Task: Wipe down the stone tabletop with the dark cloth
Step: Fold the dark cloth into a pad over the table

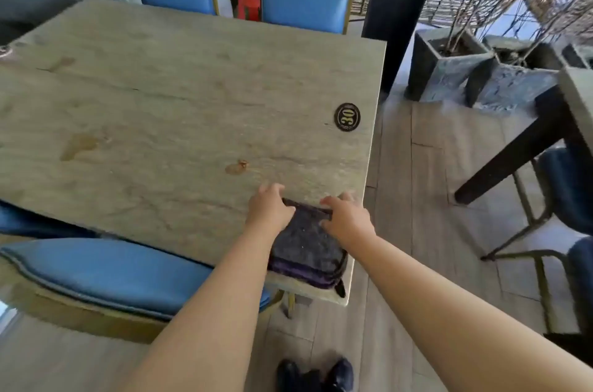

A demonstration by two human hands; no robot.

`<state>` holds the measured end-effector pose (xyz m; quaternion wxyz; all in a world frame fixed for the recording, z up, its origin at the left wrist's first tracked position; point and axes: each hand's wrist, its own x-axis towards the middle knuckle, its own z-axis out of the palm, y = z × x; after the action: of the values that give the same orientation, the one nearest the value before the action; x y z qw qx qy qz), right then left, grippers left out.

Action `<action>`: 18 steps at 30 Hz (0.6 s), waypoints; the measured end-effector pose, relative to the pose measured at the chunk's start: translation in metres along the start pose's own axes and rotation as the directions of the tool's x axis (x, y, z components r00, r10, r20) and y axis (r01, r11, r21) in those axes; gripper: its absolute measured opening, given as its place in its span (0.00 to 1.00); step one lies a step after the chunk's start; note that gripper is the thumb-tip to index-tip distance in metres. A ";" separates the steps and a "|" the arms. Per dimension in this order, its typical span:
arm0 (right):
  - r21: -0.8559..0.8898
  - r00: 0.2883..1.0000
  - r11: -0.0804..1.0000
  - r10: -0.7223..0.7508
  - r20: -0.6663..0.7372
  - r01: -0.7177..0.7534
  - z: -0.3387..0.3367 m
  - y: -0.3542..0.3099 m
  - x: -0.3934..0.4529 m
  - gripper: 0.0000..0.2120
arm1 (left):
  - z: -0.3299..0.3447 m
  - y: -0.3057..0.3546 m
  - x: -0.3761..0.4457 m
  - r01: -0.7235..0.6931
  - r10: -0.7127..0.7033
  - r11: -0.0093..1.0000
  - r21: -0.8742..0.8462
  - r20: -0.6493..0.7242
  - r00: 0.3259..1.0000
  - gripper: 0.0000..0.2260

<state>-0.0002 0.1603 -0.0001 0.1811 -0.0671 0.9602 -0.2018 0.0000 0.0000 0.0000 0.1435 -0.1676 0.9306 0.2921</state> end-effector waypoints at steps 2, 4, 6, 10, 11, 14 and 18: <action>-0.083 0.999 0.997 -0.002 -0.041 -0.002 0.003 0.003 0.000 0.22 | 0.005 0.000 0.001 0.026 -0.025 0.999 0.019 -0.077 0.997 0.25; -0.106 0.998 0.994 -0.003 -0.065 -0.004 0.009 0.005 0.000 0.21 | 0.010 -0.004 0.000 0.023 -0.025 1.000 -0.016 -0.108 0.994 0.25; -0.082 0.998 0.996 0.024 -0.053 -0.028 0.009 0.004 0.002 0.19 | 0.009 -0.005 0.002 0.040 -0.045 0.996 -0.081 -0.064 0.997 0.22; -0.020 0.998 0.999 0.044 -0.039 -0.045 0.001 0.005 -0.002 0.15 | -0.001 -0.002 0.001 0.023 -0.017 0.998 -0.055 0.107 0.994 0.13; 0.032 0.998 0.999 0.043 -0.053 -0.041 -0.001 0.005 -0.004 0.14 | -0.006 0.001 -0.001 0.014 -0.004 0.997 -0.074 0.135 0.991 0.12; 0.154 0.994 0.988 0.034 -0.108 -0.017 -0.014 0.006 -0.012 0.12 | -0.027 0.010 -0.005 -0.060 0.090 0.985 -0.164 0.184 0.979 0.07; 0.268 0.977 0.963 0.027 -0.214 0.032 -0.050 0.010 -0.011 0.06 | -0.050 0.027 -0.008 -0.239 0.371 0.872 -0.428 0.256 0.893 0.06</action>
<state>-0.0091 0.1895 0.0423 0.0832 -0.0207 0.9377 -0.3368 -0.0114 -0.0072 0.0559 0.2126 0.0099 0.8321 0.5122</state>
